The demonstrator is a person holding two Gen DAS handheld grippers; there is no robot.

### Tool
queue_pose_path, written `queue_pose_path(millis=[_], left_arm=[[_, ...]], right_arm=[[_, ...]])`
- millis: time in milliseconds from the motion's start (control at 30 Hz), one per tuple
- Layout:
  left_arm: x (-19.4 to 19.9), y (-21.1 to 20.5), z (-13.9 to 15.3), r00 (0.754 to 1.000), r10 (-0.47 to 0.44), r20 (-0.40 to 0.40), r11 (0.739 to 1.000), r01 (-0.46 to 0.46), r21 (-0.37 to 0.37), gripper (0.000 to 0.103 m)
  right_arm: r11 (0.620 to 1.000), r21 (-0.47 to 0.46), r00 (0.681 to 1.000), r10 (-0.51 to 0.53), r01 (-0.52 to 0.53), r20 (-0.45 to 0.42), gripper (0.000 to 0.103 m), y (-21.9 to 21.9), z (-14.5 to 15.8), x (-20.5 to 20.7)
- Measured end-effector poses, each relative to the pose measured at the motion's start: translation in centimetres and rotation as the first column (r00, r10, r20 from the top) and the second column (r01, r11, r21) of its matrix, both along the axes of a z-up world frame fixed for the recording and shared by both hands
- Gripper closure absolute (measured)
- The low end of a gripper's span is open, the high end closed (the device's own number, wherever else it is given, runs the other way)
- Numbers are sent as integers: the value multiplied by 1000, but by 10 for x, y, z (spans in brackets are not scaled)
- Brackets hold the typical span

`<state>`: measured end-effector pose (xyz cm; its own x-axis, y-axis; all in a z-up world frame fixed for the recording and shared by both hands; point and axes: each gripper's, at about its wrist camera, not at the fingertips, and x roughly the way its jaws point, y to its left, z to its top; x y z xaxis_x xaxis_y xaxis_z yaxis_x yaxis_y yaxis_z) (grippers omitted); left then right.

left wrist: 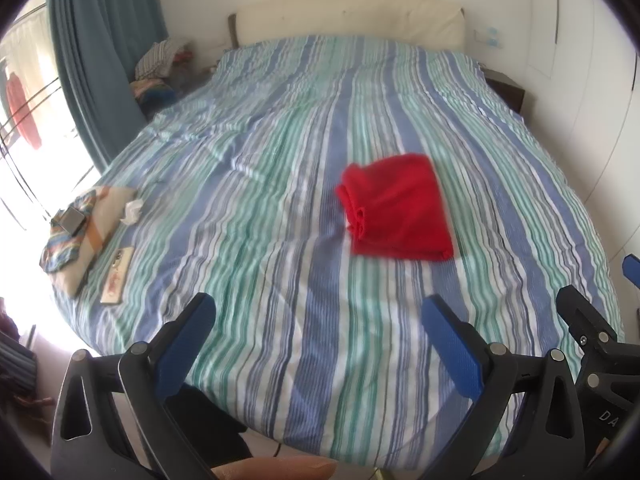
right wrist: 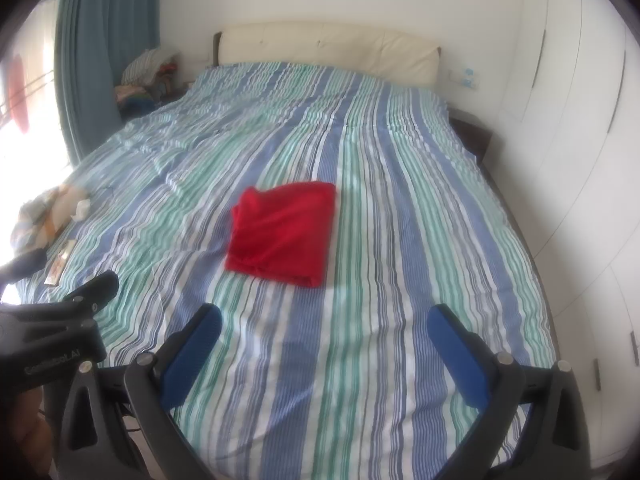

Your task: Fold small clothes

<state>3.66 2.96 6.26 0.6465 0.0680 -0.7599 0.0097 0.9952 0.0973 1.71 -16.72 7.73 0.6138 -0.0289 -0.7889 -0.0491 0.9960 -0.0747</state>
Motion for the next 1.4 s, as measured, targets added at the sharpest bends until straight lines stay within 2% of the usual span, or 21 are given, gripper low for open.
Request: queue_pose_path(millis=[1400], left_arm=[[1,-3,1,1000,-8,7,1000,8,21,0]], right_arm=[[1000,4,1000,1,-1,-4,2,-1,-2,-1]])
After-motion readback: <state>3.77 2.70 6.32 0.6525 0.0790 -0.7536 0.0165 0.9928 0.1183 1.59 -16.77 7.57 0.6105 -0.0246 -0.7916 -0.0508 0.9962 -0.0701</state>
